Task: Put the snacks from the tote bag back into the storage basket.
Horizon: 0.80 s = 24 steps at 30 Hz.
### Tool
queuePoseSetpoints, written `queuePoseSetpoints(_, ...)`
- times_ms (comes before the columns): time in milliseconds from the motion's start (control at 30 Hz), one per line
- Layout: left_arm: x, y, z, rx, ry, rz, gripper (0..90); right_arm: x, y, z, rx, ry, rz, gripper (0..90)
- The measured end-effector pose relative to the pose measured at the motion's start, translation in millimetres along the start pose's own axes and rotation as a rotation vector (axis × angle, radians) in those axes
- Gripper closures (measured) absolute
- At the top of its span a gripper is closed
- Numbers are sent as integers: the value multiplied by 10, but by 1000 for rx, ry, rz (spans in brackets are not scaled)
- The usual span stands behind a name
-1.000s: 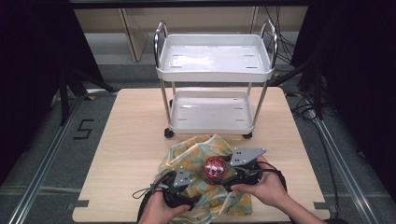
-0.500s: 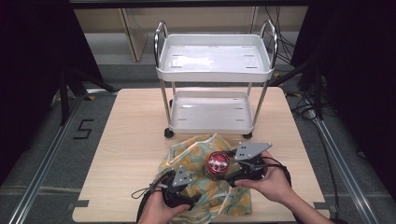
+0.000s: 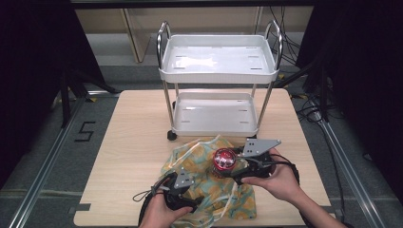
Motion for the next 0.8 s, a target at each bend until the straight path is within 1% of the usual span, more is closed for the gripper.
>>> queuePoseSetpoints(33, 8, 1, 1, 2, 3, 0, 270, 17, 0, -22, 6, -6, 7, 263)
queuePoseSetpoints(67, 20, 8, 12, -14, 6, -5, 270, 10, 0, -29, -1, -12, -7, 263)
queuePoseSetpoints(100, 27, 8, 13, 1, 13, -7, 268, 22, -1, -40, -2, -9, 0, 263)
queuePoseSetpoints(133, 44, 12, 21, -4, 15, -8, 267, 24, 2, -50, -6, -16, -7, 263)
queuePoseSetpoints(167, 57, 18, 16, 3, 7, -18, 266, 34, 3, -61, -13, -26, -7, 263)
queuePoseSetpoints(200, 69, 20, 28, 5, 16, -19, 266, 42, 3, -54, -31, -18, -2, 263)
queuePoseSetpoints(233, 82, 23, 35, 9, 17, -24, 266, 38, 12, -78, -12, -22, -10, 264)
queuePoseSetpoints(267, 97, 25, 46, 5, 23, -26, 265, 39, 17, -88, -8, -25, -11, 263)
queuePoseSetpoints(300, 111, 28, 47, 14, 16, -32, 265, 43, 21, -90, -15, -21, -10, 263)
queuePoseSetpoints(333, 131, 32, 64, 7, 17, -39, 264, 48, 23, -101, -11, -22, -10, 264)
queuePoseSetpoints(367, 155, 38, 94, -9, 31, -41, 264, 55, 27, -111, -10, -21, -6, 264)
queuePoseSetpoints(400, 169, 34, 96, 19, 30, -45, 263, 53, 28, -108, -32, -31, -15, 263)
queuePoseSetpoints(433, 190, 35, 110, 22, 32, -52, 263, 67, 29, -125, -21, -28, 1, 264)
queuePoseSetpoints(467, 211, 36, 135, 8, 41, -56, 263, 66, 30, -134, -20, -26, 0, 264)
queuePoseSetpoints(500, 225, 29, 142, 28, 40, -68, 263, 55, 33, -139, -25, -39, -17, 264)
queuePoseSetpoints(533, 234, 21, 156, 36, 44, -73, 263, 59, 35, -148, -28, -40, -15, 264)
queuePoseSetpoints(567, 249, 19, 154, 45, 42, -74, 263, 71, 32, -141, -39, -25, 4, 264)
queuePoseSetpoints(600, 257, 13, 165, 46, 43, -76, 263, 63, 36, -151, -32, -35, -12, 264)
queuePoseSetpoints(633, 272, 4, 178, 37, 47, -68, 263, 63, 39, -147, -46, -34, -15, 264)
queuePoseSetpoints(667, 272, 0, 182, 45, 46, -73, 263, 76, 42, -173, -24, -34, -3, 264)
queuePoseSetpoints(700, 273, -1, 186, 48, 53, -77, 263, 77, 46, -177, -26, -30, -5, 263)
queuePoseSetpoints(733, 284, -2, 204, 19, 53, -68, 263, 73, 50, -163, -48, -41, -18, 264)
queuePoseSetpoints(767, 289, -5, 210, 10, 53, -57, 262, 89, 60, -188, -27, -38, -9, 264)
queuePoseSetpoints(800, 272, 2, 196, 35, 49, -78, 263, 92, 69, -189, -35, -43, -16, 264)
Point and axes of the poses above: each handheld gripper's, and its own axes: x roughly backward along the jaws, y roughly out of its top, z roughly to its left, the point moved 3 cm from there along -x, roughly forward along the jaws, and after that the axes turned 7 degrees about z, right-handed, at the moved point
